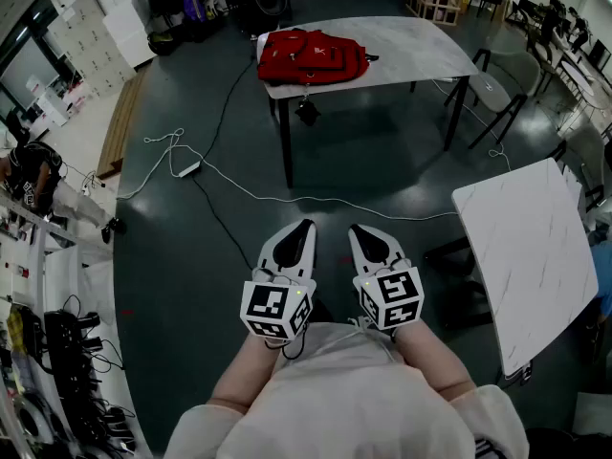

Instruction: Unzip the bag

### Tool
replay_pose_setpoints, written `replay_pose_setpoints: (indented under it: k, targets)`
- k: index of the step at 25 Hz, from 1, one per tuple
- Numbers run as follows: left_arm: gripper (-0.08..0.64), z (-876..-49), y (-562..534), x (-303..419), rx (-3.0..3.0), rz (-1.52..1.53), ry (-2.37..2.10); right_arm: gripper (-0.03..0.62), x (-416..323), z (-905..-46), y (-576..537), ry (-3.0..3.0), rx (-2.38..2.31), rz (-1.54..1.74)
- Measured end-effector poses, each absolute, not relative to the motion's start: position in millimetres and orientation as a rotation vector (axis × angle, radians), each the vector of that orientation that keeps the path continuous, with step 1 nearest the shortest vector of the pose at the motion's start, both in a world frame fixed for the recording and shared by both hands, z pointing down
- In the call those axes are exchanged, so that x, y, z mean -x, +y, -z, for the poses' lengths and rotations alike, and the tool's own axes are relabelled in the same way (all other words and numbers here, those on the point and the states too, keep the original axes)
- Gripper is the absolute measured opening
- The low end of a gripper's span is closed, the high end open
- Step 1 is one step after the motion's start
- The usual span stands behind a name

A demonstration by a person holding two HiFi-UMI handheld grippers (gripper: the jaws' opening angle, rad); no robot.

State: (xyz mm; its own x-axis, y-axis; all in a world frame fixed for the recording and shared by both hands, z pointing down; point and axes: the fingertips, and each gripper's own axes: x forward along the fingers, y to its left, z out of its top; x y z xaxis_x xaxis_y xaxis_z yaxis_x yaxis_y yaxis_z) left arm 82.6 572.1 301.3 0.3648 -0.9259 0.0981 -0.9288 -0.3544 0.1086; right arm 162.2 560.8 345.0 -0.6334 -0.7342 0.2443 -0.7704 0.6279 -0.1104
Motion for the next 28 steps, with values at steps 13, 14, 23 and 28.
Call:
replay_pose_setpoints:
  k: [13, 14, 23, 28]
  targets:
    - [0.031, -313, 554, -95, -2.459, -0.049, -1.67, 0.028, -177, -351, 545, -2.689, -1.273, -0.392]
    - [0.031, -314, 553, -95, -2.456, -0.055, -1.669, 0.028, -177, -352, 544, -2.691, -1.272, -0.411]
    - [0.031, -332, 525, -79, -2.414, -0.083, -1.666, 0.028, -164, -367, 514, -2.676, -1.246, -0.485]
    - [0.031, -342, 485, -49, -2.417, -0.107, -1.651, 0.028, -140, -376, 473, -2.653, -1.273, -0.527]
